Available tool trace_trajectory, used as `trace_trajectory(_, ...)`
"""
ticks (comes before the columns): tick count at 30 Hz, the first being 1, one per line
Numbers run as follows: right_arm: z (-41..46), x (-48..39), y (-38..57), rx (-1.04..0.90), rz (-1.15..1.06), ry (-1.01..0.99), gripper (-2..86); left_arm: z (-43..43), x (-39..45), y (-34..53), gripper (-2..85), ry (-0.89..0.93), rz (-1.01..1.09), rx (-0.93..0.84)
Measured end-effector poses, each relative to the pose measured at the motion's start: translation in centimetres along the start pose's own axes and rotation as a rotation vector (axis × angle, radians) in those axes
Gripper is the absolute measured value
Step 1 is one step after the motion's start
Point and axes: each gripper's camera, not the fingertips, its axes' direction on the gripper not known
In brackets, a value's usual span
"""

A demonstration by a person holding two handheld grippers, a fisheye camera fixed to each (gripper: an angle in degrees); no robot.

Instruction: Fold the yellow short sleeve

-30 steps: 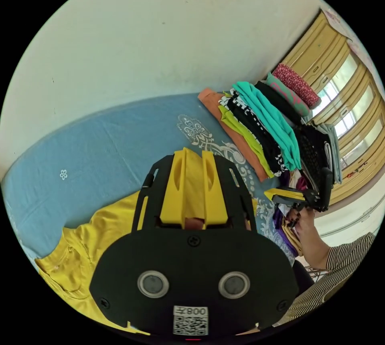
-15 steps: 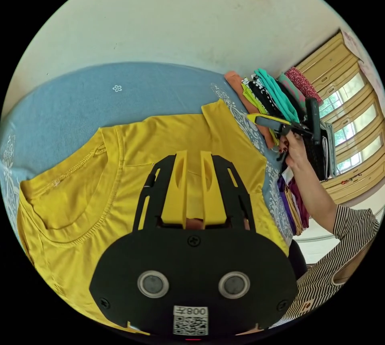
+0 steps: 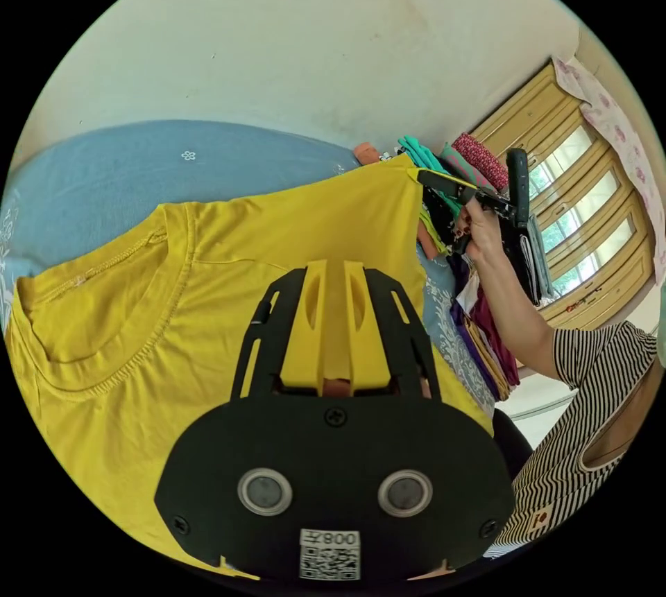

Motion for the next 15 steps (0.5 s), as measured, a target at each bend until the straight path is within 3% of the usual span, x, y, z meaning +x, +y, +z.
trace_trajectory(6, 11.0, -1.2, -2.8, -0.431, 0.044, 0.078, 5.9, -8.0, -4.1, 8.0, 5.3, 0.009, -0.14, 0.083)
trace_trajectory(9, 9.8, -2.0, -3.0, -0.365, 0.086, 0.064, 6.5, -15.0, -6.0, 14.5, 6.2, -0.043, -0.216, 0.151)
trace_trajectory(15, 5.3, -5.6, -2.1, -0.264, 0.059, 0.04, 5.2, -30.2, -11.2, 29.8, 7.2, -0.443, -0.506, 0.234)
